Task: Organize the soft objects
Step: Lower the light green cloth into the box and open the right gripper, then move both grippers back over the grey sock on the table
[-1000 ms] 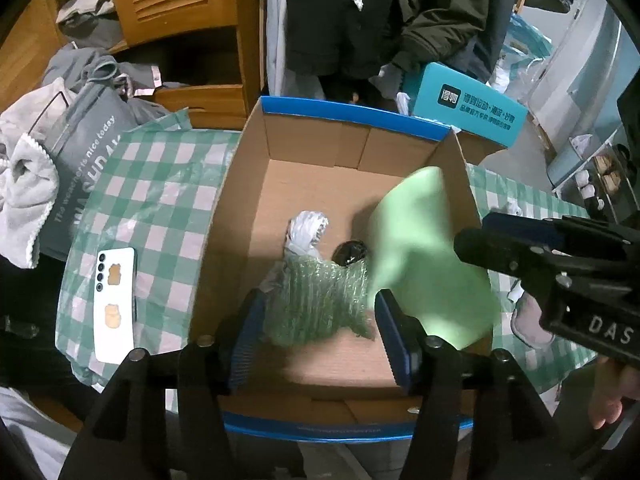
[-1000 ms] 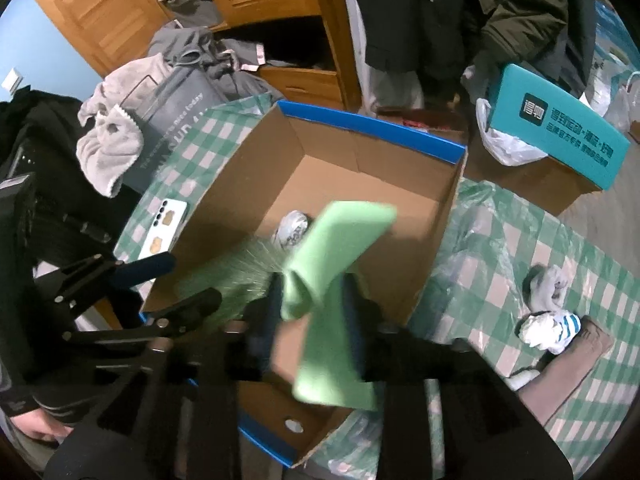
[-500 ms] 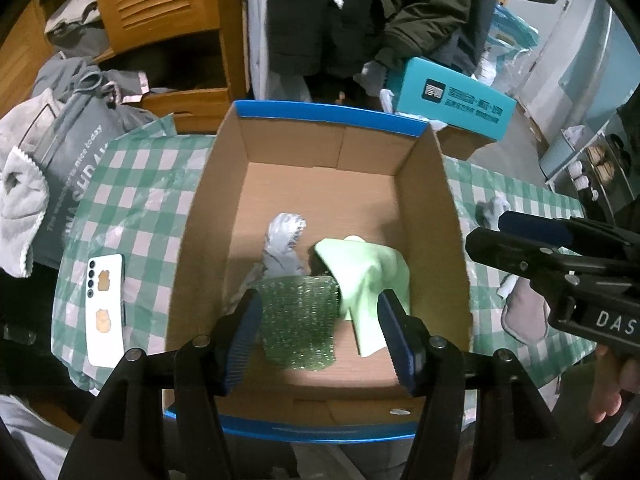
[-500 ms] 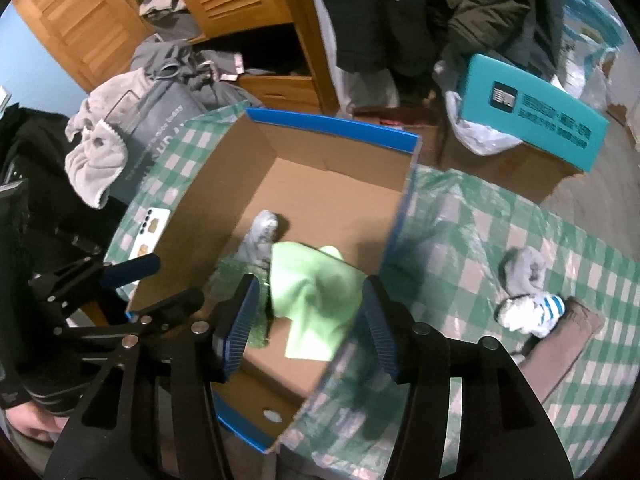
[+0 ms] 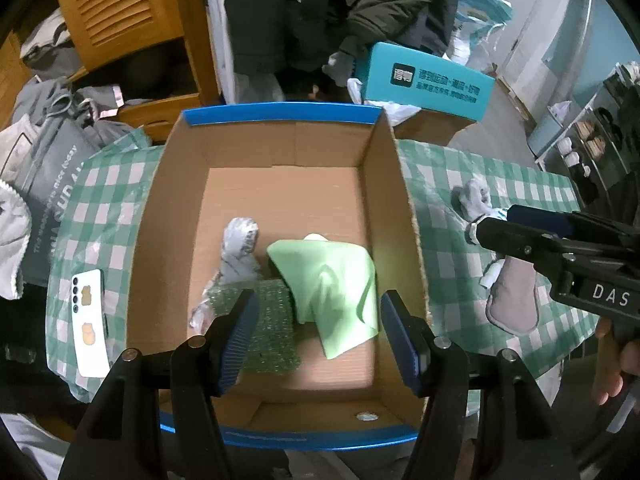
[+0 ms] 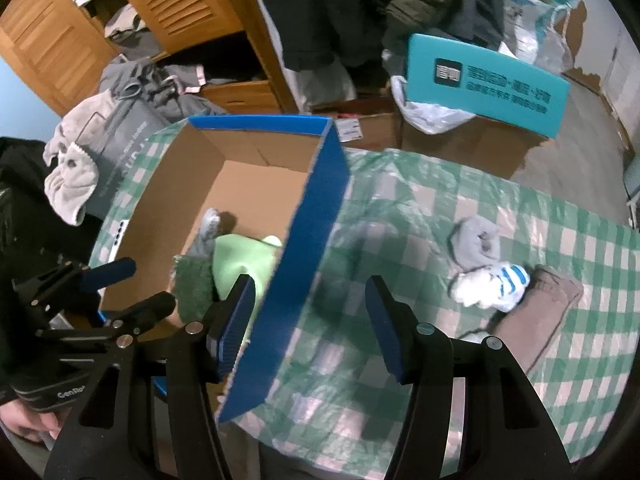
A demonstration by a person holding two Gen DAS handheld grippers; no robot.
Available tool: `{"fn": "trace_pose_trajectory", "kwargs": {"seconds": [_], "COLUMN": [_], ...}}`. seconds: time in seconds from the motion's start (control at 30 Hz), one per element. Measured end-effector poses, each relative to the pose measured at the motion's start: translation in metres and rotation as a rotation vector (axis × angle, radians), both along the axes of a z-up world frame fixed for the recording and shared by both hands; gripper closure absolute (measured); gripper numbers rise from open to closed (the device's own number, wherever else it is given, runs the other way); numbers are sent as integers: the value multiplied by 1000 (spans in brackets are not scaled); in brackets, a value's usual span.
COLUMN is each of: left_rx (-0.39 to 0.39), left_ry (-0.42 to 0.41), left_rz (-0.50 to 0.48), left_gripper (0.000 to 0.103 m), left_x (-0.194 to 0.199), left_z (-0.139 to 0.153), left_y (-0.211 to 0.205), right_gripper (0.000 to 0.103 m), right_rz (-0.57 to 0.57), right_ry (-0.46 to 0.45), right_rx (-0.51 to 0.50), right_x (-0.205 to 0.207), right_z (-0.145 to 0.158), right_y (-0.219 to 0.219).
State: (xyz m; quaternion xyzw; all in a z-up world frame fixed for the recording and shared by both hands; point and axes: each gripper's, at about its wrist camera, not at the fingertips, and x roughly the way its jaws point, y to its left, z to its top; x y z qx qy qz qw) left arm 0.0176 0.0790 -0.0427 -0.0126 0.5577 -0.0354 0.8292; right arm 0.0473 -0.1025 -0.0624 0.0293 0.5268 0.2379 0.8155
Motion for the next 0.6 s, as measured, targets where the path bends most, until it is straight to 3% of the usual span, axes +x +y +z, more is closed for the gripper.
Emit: {"fn": "trace_pose_trajectory", "kwargs": {"seconds": [0.6], "left_rx": [-21], "left_ry": [24], "left_rz": [-75], "left_gripper": [38], "left_x": [13], "left_z": [-3], "left_y": [-53], "right_gripper": [44], "right_rz": [-133], "right_ry": [57], "right_rx": [-31], "right_x": [7], "right_z": [-26], "right_y": [-70]}}
